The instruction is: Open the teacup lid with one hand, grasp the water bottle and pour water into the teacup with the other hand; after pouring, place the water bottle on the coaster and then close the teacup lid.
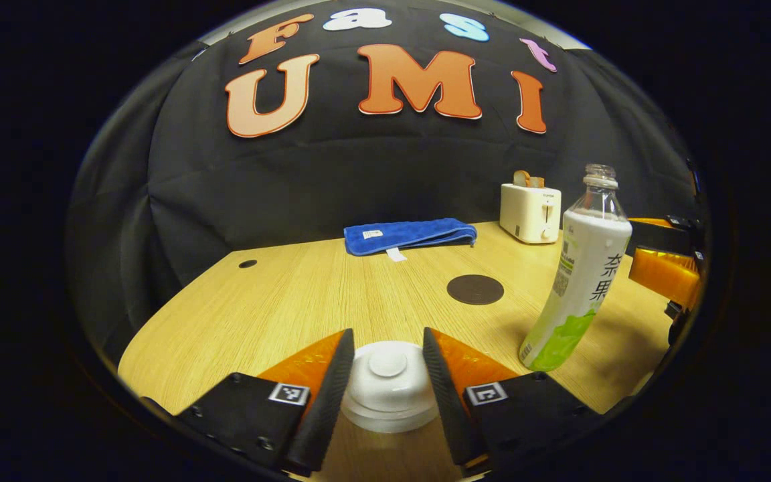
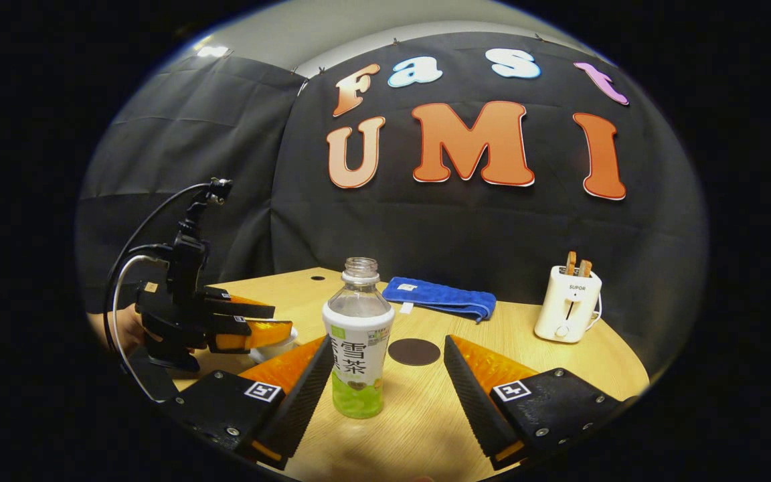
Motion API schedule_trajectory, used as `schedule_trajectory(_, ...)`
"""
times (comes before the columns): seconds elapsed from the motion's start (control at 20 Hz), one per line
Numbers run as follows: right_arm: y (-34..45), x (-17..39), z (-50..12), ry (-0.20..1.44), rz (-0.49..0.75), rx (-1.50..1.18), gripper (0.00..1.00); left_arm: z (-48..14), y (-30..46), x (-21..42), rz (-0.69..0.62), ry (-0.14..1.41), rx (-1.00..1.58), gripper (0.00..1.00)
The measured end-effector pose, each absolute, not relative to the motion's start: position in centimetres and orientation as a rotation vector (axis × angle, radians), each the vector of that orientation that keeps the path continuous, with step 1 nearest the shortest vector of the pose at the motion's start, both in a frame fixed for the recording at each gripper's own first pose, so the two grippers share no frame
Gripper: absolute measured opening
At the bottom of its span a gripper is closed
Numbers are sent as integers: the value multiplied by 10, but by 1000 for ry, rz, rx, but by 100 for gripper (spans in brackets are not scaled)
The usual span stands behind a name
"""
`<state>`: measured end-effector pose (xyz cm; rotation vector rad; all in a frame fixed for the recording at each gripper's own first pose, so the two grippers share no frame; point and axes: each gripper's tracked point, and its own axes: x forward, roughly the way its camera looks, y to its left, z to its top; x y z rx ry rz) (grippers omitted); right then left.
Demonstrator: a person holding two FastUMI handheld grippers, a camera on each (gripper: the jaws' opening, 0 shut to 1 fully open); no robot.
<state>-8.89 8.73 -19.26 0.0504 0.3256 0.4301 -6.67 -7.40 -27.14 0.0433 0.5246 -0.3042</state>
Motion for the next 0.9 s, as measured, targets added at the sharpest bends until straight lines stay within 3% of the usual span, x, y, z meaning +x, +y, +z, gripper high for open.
schedule_trajectory(0.1, 87, -91, -196, 327, 430, 49, 99, -270, -74, -68, -303, 524, 39, 60)
schedule_trajectory(0.2, 87, -88, -196, 330, 428, 46, 99, -271, -71, -64, -287, 521, 39, 58)
schedule_trajectory(0.3, 88, -89, -198, 332, 428, 43, 99, -267, -72, -67, -288, 516, 33, 35)
schedule_trajectory(0.45, 93, -89, -201, 340, 444, 40, 99, -270, -71, -63, -297, 519, 32, 31)
schedule_trajectory(0.9, 116, -84, -219, 378, 481, 18, 99, -250, -51, -52, -240, 462, -14, 33)
